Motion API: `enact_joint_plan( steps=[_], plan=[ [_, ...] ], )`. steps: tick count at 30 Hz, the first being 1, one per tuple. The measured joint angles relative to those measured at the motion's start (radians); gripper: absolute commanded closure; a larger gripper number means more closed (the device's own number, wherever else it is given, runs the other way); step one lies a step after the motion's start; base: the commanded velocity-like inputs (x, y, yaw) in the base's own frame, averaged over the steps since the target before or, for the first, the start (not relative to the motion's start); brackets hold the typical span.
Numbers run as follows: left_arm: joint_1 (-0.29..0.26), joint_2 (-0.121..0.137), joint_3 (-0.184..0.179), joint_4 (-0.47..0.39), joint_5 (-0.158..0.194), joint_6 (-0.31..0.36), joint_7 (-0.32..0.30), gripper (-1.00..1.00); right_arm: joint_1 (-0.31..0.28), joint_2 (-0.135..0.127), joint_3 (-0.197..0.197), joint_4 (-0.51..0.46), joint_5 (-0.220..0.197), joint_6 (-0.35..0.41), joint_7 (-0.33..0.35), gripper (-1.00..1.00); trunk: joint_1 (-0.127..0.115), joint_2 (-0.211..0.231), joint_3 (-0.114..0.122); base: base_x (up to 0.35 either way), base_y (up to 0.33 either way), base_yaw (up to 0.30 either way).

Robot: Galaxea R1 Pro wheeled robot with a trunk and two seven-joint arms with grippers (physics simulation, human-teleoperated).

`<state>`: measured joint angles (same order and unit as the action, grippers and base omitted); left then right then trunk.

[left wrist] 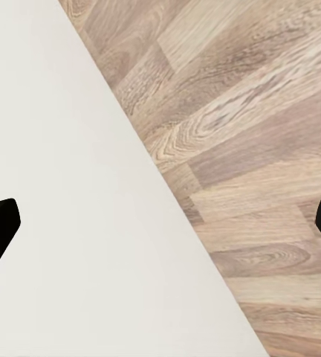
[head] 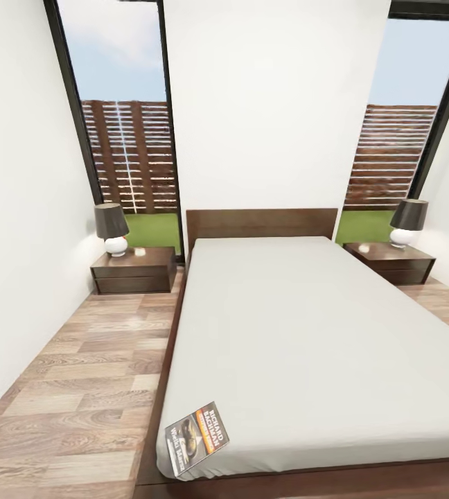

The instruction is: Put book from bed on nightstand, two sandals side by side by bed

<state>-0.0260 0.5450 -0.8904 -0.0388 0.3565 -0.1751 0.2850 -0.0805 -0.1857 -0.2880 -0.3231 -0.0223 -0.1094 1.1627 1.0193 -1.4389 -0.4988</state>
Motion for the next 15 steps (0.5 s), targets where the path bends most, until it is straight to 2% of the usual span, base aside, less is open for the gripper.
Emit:
enact_joint_plan(
  steps=[8, 15],
  plan=[
    [0.000, -0.001, 0.000, 0.000, 0.000, 0.000, -0.001, -1.00, -0.006, -0.006, -0.002, 0.002, -0.001, 0.002, 0.024, -1.00, 0.000, 0.000, 0.000, 0.000, 0.116, 0.000],
    [0.000, -0.001, 0.000, 0.000, 0.000, 0.000, 0.000, -1.00, -0.008, -0.006, -0.004, 0.002, -0.001, -0.001, 0.032, -1.00, 0.000, 0.000, 0.000, 0.000, 0.048, 0.000]
  ],
)
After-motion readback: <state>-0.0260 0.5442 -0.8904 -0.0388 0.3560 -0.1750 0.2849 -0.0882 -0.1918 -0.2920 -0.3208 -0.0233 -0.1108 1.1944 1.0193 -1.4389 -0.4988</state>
